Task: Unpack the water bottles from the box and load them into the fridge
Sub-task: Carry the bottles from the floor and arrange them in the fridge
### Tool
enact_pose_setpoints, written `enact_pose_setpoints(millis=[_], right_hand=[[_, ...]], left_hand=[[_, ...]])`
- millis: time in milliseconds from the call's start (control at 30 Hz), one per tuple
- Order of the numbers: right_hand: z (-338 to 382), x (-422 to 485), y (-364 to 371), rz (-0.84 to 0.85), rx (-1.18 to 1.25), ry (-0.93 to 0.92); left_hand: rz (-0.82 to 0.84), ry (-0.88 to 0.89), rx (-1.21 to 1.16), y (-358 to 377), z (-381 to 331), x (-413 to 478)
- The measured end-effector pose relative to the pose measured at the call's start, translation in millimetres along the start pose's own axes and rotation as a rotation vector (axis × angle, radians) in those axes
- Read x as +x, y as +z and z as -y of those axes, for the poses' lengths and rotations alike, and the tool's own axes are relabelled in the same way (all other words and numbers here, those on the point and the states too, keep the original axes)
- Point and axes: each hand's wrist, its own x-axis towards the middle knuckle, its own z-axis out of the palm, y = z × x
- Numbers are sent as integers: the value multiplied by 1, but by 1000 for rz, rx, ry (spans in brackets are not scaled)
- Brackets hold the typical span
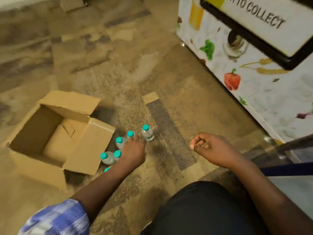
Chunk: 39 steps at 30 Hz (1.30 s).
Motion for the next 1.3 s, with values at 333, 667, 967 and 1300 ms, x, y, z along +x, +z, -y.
enact_pose_setpoints(millis=[333,667,967,1300], right_hand=[[-21,9,54,139,68,-21],[-28,10,78,181,87,-51],[-27,16,94,197,59,-109],[-29,19,95,58,44,-206]], left_hand=[[60,-47,64,42,11,-15],[3,-195,137,38,32,-15],[-28,-21,-226,22,7,-33],[25,321,-1115,-47,-57,-36]])
